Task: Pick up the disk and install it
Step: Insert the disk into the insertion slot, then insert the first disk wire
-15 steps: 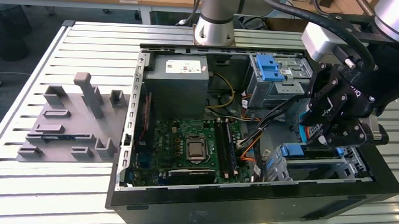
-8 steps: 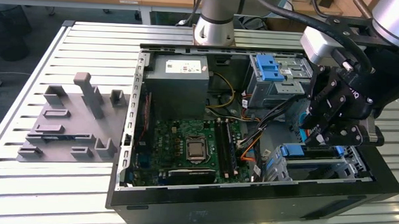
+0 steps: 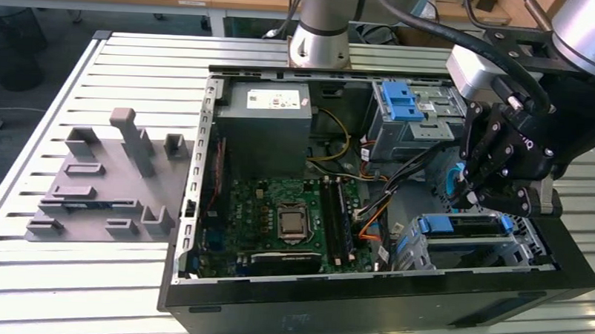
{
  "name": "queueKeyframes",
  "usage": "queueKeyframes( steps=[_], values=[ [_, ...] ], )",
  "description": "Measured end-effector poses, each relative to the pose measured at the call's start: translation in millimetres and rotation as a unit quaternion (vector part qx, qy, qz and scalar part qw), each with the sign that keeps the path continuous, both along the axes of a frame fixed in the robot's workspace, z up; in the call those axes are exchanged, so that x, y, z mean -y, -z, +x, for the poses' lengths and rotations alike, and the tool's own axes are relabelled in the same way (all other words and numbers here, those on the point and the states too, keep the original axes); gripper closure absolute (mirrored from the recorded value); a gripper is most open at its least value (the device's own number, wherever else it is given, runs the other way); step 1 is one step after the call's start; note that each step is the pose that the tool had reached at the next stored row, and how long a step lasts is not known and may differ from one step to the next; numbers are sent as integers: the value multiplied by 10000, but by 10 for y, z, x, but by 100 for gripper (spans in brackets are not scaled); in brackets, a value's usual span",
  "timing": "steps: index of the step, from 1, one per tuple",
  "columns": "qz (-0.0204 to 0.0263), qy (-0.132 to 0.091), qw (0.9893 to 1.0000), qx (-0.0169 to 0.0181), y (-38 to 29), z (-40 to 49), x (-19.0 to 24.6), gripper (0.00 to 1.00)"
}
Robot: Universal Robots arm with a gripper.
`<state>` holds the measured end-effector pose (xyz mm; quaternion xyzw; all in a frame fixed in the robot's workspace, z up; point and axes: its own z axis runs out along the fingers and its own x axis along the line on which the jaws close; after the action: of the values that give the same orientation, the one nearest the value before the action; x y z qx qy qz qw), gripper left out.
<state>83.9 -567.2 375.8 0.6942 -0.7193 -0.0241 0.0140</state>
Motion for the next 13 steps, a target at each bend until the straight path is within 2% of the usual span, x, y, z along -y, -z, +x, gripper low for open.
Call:
queueKeyframes(
  steps=[13],
  values=[
    [0, 0, 10000, 0, 3, 0, 0, 89]
  ],
)
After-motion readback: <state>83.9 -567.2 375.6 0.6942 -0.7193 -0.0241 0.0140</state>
